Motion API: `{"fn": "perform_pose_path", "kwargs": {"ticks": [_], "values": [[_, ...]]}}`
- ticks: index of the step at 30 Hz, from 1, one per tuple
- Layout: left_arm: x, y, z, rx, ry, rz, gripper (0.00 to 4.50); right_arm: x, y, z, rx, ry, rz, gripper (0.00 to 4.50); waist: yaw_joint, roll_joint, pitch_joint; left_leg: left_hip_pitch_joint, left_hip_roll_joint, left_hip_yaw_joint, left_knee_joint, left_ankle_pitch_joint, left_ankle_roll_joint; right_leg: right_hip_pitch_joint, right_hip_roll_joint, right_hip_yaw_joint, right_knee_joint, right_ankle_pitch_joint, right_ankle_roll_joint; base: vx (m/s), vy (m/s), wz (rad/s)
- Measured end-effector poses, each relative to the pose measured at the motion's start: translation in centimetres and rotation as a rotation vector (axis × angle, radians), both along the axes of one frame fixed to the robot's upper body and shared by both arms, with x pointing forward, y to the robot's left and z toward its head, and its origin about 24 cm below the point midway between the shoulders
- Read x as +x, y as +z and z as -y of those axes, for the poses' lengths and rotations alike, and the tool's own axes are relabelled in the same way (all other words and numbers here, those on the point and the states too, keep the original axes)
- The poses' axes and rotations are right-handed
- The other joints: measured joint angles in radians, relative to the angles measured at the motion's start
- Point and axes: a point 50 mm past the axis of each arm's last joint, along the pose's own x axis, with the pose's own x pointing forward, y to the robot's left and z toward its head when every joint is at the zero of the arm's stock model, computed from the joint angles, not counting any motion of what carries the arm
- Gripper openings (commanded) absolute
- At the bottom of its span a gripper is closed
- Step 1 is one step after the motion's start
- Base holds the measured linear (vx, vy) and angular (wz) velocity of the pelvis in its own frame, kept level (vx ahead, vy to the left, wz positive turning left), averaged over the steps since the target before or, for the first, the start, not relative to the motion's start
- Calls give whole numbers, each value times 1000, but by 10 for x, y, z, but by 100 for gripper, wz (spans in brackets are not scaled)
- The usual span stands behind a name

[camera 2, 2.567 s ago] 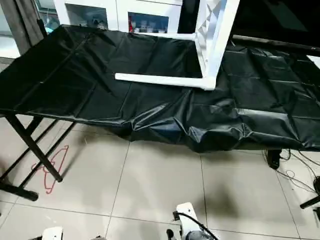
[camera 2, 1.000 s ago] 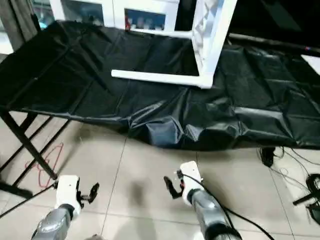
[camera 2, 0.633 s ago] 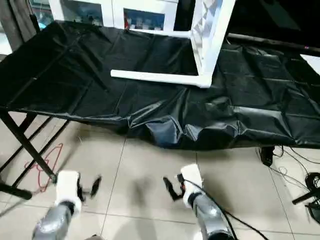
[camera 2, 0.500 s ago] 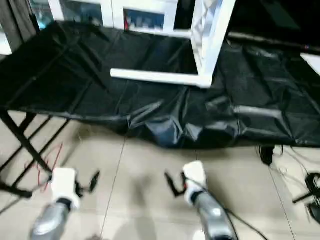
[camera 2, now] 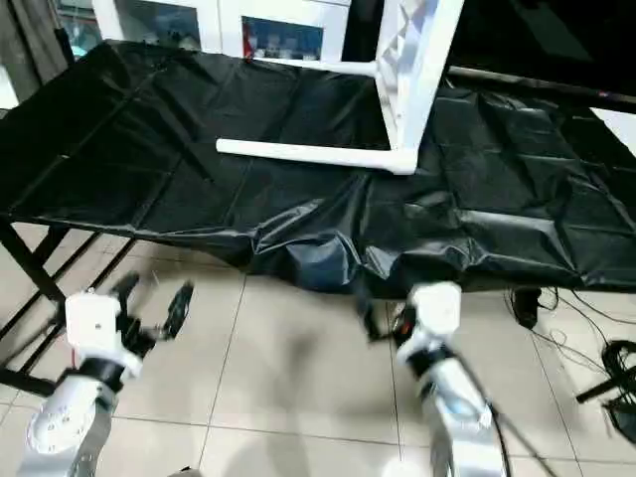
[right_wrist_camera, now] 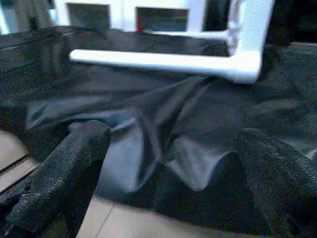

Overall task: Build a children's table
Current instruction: Flip table

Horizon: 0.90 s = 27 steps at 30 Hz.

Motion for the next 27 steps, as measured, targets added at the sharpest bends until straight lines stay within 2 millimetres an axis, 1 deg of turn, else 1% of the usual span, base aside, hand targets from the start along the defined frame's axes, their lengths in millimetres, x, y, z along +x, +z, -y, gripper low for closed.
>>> {"fn": "perform_pose_path", "kwargs": {"ticks": [2,4,5,6,7,9,10,12,14,15,17,18,19,20,21,22,23,24,25,26,27], "values": [[6,10,3,-7,4,31,444,8,7,-3,1,0,-5,450,-3,0,0,0,0,0,0,0,0,0,0,0,0,0,0,0,0,0],[12,22,5,-20,5,67,444,11,9,-8,-2,14,-16,450,-8,0,0,4,0,0,-6,-1,0,5,1,-1,-7,-1,-1,0,0,0],[12,24,5,-22,9,71,444,11,9,-10,-3,21,-21,450,-12,2,1,9,0,0,-10,-1,0,11,2,-2,-13,-1,-1,0,0,0],[13,24,4,-21,14,66,444,11,9,-12,-3,29,-24,450,-16,5,3,19,0,1,-17,-1,0,23,3,-3,-24,-1,-1,0,0,0],[13,24,4,-20,18,60,444,12,9,-13,-3,33,-28,450,-18,6,5,27,-1,2,-23,-2,0,33,4,-3,-32,-2,0,56,5,1],[14,24,3,-13,22,51,444,13,12,-15,-5,43,-26,450,-18,7,5,40,0,1,-34,-6,-1,53,8,-4,-54,-3,0,82,7,1],[15,24,3,-12,21,52,444,13,14,-16,-6,47,-24,450,-18,6,4,43,0,1,-36,-9,0,58,9,-3,-59,-4,0,107,10,2],[16,26,4,-12,17,55,444,14,16,-18,-14,59,-18,450,-19,4,2,46,1,-1,-36,-17,7,67,13,-4,-70,-9,-1,125,12,1],[15,28,4,-10,14,56,444,14,15,-20,-20,68,-30,450,-24,-1,-1,49,-2,-4,-34,-29,11,70,16,-3,-65,-19,0,148,3,5],[15,28,4,-6,11,57,444,14,15,-22,-22,77,-34,450,-24,-4,-3,51,-3,-7,-28,-39,16,70,15,-3,-52,-29,7,154,-4,6],[15,30,4,-4,11,61,444,14,14,-25,-23,85,-36,450,-25,-7,-5,53,-7,-19,-7,-60,24,73,15,0,-29,-55,14,154,-28,8],[15,30,5,-5,11,61,444,14,14,-25,-23,81,-38,450,-21,-8,-5,51,-12,-27,9,-75,41,84,18,5,-25,-71,17,151,-32,9],[16,30,5,-5,11,61,444,14,14,-24,-25,77,-40,450,-20,-8,-5,45,-13,-31,17,-85,56,94,22,12,-26,-79,16,130,-13,18],[16,30,7,-6,5,62,444,14,14,-22,-30,72,-42,450,-16,-7,-6,45,-12,-43,20,-91,58,103,37,27,-30,-83,16,136,-30,29],[17,31,8,-6,-1,63,444,15,15,-21,-33,69,-40,450,-15,-5,-7,57,-5,-58,18,-95,43,106,46,27,-16,-88,18,136,-30,29],[16,30,6,-3,5,59,444,18,17,-26,-29,84,-31,450,-22,-8,-7,70,-6,-79,18,-100,33,72,41,14,40,-90,22,114,-100,1],[14,28,-1,9,27,50,444,21,22,-35,-17,110,-13,450,-31,-12,-10,83,-19,-107,13,-107,24,22,19,-10,128,-88,47,-12,-167,-49],[14,29,-6,20,40,47,444,21,25,-41,-13,131,-1,450,-45,-19,-14,107,-37,-139,3,-119,24,-38,4,-21,157,-87,51,-12,-167,-49],[16,31,-4,17,34,56,444,20,23,-40,-15,126,-6,450,-54,-39,-21,113,-56,-136,2,-126,27,-59,-14,-13,116,-81,43,-77,-138,-50],[20,35,2,9,14,73,444,18,21,-31,-31,102,-14,450,-66,-52,-18,111,-67,-135,42,-142,63,-46,-17,15,84,-20,-1,0,0,0],[22,36,16,-20,-25,77,444,14,12,-19,-49,65,-52,450,-61,-47,-14,110,-63,-134,96,-154,106,-22,-1,33,86,-43,-9,0,0,0]]}}
